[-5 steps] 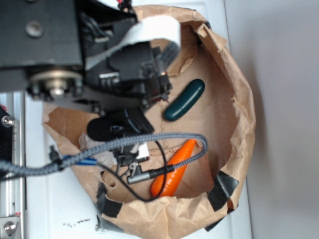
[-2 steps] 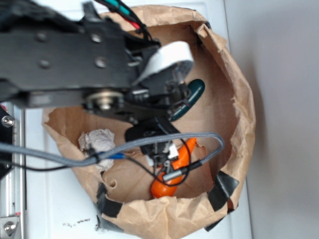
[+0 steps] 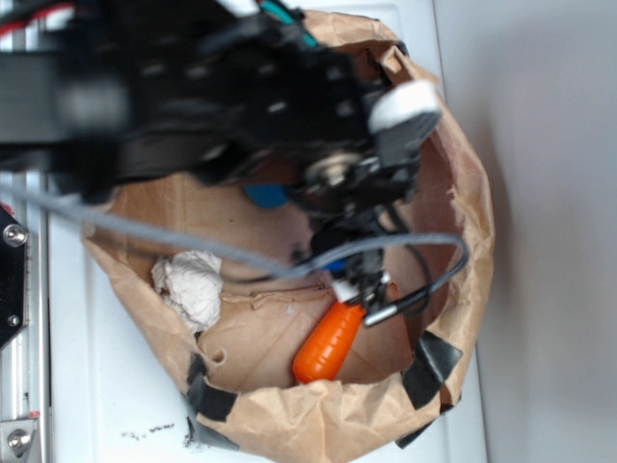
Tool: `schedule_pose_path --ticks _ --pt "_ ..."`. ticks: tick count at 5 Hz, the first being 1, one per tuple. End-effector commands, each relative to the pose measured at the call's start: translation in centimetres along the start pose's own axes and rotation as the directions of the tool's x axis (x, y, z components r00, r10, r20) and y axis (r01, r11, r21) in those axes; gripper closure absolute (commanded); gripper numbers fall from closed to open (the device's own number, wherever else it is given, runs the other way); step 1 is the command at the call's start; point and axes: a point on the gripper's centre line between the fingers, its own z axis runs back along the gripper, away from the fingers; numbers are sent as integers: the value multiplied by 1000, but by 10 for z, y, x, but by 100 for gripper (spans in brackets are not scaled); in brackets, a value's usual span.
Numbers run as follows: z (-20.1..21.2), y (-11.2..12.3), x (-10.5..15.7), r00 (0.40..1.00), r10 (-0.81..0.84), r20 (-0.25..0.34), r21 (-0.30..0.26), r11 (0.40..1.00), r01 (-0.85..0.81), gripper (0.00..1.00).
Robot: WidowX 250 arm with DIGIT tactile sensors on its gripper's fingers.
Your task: Grab the plastic pickle.
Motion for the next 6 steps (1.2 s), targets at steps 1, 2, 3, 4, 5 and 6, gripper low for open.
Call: schedule_pose_path --ticks 1,2,3,4,5,6 --pt "0 4 26 993 47 110 12 999 -49 0" --pt "-5 5 36 988 82 129 43 995 -88 0" --pt "-6 5 37 983 102 154 54 992 -111 0" --pt "-24 4 40 983 76 167 74 993 -89 0" --pt "-35 -2 37 987 59 153 80 994 -72 0" --pt "-47 -4 31 990 53 129 117 991 -68 0"
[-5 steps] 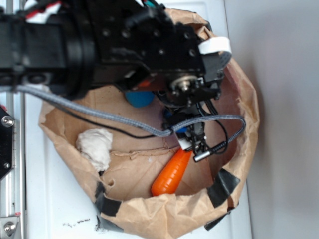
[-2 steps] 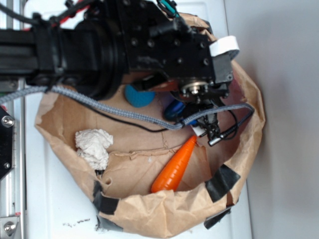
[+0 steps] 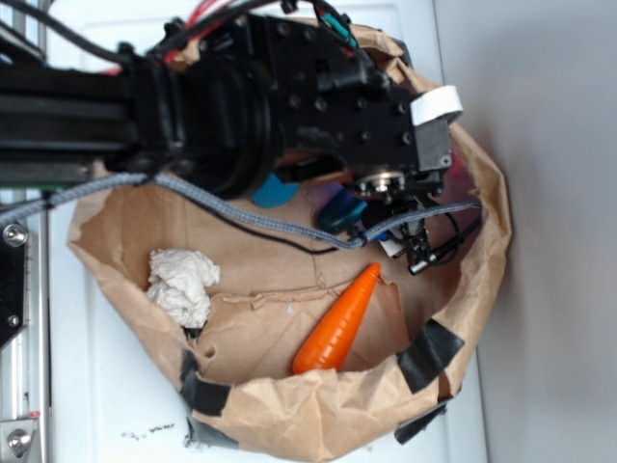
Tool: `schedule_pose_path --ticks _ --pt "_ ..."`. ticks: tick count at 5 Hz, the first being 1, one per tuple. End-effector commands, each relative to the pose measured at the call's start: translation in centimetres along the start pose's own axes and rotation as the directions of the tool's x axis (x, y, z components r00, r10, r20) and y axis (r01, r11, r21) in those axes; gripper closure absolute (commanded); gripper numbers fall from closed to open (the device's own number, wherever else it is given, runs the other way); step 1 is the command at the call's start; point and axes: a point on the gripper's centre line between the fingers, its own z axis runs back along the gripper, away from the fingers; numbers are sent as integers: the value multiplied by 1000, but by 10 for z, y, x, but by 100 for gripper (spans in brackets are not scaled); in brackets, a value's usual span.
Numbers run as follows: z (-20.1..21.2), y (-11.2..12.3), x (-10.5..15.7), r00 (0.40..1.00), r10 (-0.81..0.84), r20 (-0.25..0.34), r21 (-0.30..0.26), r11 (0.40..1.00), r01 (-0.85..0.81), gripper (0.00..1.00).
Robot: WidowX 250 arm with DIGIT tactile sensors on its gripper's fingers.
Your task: Grab the plastic pickle.
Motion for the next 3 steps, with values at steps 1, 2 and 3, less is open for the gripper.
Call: schedule_pose_path --ticks 1,2,3 --pt "5 -5 2 1000 9 21 1 1000 -9 100" --pt "10 -4 7 999 16 42 0 1000 -16 100" --pt "22 -3 9 998 23 50 -14 1000 -22 100"
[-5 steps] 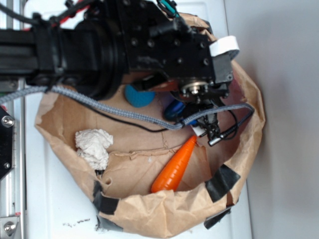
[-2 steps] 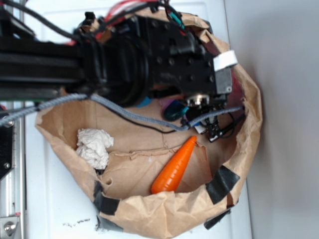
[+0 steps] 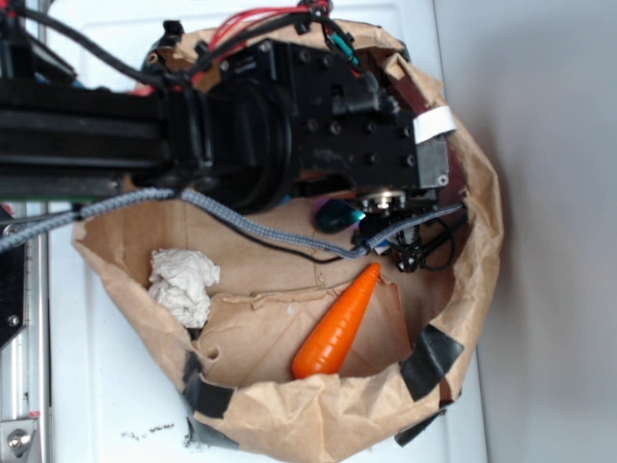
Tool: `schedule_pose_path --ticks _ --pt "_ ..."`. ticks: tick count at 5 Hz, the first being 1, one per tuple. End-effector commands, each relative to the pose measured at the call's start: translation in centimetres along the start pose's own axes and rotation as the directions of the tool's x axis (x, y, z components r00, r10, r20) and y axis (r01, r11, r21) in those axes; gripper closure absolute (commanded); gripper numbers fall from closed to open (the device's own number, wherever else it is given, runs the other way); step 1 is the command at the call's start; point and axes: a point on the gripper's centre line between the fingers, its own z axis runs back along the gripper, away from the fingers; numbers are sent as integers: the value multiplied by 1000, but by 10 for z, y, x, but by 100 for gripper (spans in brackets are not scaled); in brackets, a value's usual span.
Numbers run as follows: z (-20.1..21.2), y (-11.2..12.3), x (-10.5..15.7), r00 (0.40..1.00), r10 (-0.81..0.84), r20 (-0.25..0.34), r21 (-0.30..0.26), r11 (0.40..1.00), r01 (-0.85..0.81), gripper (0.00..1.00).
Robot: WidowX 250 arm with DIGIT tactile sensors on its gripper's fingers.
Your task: Grab the plastic pickle.
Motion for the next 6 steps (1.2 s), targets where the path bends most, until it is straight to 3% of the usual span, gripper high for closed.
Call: schedule_pose_path --ticks 1,2,3,4,5,6 --pt "54 0 10 996 8 89 -90 996 0 100" --pt "91 1 -5 991 -43 124 -170 983 64 100" --pt "130 9 -13 991 -60 118 -204 975 83 100" --pt "152 10 -20 989 -81 122 -177 979 102 100" --pt "171 2 -27 986 -97 134 -40 994 104 100" --pt "174 -3 -29 987 -134 85 81 989 127 100"
